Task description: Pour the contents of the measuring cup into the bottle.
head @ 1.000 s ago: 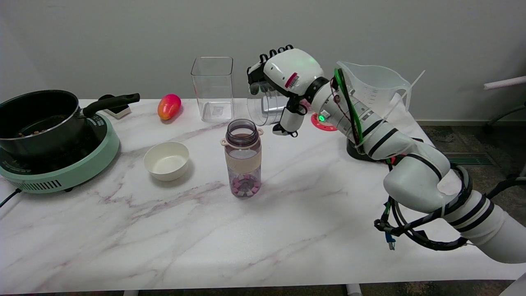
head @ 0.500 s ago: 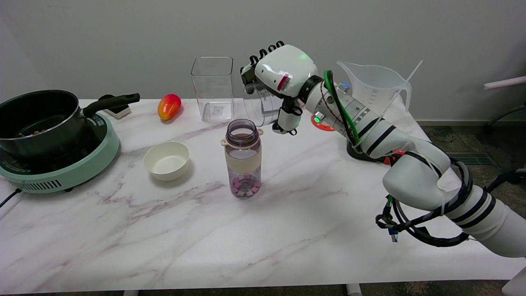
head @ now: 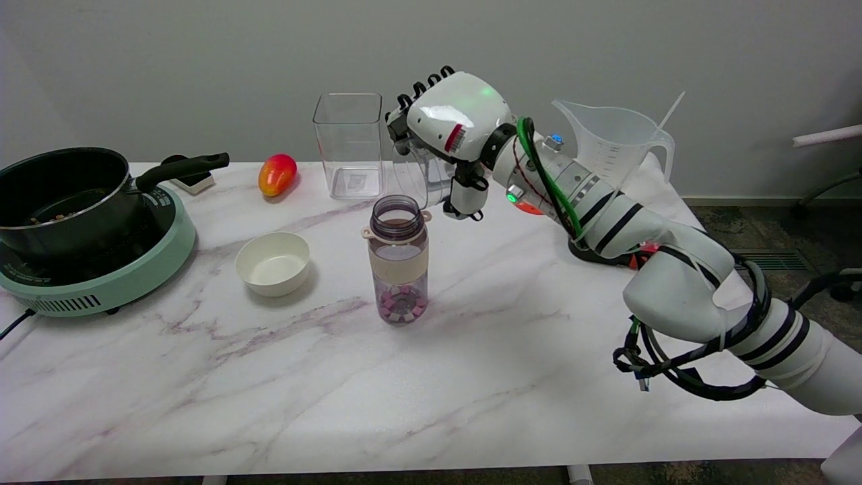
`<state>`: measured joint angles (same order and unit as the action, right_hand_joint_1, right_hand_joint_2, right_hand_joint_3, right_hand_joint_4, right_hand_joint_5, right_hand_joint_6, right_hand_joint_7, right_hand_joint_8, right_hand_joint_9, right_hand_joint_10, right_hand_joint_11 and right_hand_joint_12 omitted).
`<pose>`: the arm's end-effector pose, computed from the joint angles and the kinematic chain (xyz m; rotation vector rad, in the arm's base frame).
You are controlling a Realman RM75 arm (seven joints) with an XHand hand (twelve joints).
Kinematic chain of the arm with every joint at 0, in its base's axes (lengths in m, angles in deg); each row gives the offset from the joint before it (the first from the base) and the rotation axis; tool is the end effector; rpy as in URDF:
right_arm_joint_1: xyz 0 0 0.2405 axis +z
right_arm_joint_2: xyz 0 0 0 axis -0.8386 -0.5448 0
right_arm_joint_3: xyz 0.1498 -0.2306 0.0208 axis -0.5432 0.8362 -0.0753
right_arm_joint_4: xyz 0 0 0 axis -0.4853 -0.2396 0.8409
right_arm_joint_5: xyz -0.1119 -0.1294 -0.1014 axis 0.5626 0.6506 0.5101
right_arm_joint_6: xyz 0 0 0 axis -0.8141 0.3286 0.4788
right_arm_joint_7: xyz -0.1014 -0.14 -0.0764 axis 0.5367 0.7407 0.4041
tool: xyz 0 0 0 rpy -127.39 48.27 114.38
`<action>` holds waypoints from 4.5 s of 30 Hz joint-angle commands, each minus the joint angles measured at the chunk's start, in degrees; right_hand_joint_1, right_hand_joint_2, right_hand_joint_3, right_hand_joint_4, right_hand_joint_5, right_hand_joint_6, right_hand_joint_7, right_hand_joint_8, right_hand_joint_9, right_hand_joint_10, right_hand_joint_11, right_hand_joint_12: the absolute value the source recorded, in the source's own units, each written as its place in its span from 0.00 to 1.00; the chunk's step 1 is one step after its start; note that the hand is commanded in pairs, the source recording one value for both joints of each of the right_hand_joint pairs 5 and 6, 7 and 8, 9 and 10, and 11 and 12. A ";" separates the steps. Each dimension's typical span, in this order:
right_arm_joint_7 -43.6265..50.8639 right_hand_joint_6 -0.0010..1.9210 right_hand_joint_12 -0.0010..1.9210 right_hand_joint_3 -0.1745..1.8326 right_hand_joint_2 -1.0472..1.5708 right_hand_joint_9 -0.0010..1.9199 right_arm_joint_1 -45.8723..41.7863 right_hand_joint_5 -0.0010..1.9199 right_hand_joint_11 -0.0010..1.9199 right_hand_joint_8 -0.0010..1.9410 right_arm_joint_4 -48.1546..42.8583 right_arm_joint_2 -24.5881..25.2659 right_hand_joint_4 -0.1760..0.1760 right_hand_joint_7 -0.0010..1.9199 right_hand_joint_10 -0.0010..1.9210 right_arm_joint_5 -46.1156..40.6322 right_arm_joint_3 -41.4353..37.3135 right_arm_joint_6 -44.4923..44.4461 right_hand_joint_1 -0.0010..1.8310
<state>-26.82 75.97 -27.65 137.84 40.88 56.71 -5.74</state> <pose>-0.1094 -0.3988 0.2267 2.0033 0.4413 0.0611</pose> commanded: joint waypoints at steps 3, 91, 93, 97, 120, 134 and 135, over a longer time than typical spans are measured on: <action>0.91 0.70 0.55 0.70 0.54 0.66 4.54 0.70 0.55 0.69 -0.22 -0.16 0.50 0.70 0.66 0.80 4.48 3.12 0.84; 9.85 0.73 0.57 0.66 0.57 0.68 9.31 0.73 0.57 0.71 -0.71 -1.68 0.50 0.72 0.68 -0.19 9.20 4.81 0.85; 9.85 0.73 0.58 0.66 0.58 0.68 9.36 0.73 0.58 0.71 -0.71 -1.79 0.50 0.72 0.68 -0.27 9.20 4.85 0.85; 9.85 0.73 0.58 0.65 0.58 0.68 9.55 0.73 0.58 0.71 -0.71 -1.95 0.50 0.72 0.68 -0.32 9.20 5.04 0.85; 12.65 0.76 0.60 0.55 0.67 0.70 10.00 0.76 0.60 0.74 -0.63 -2.61 0.50 0.75 0.70 0.19 10.40 4.69 0.83; 13.85 0.77 0.60 0.52 0.70 0.71 9.64 0.77 0.60 0.75 -0.63 -2.40 0.50 0.76 0.71 0.32 10.56 4.69 0.83; 13.93 0.77 0.60 0.51 0.70 0.71 9.57 0.77 0.60 0.75 -0.66 -2.40 0.50 0.76 0.71 0.29 10.53 4.69 0.83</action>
<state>-14.43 85.85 -28.35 135.44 41.01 66.94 -0.97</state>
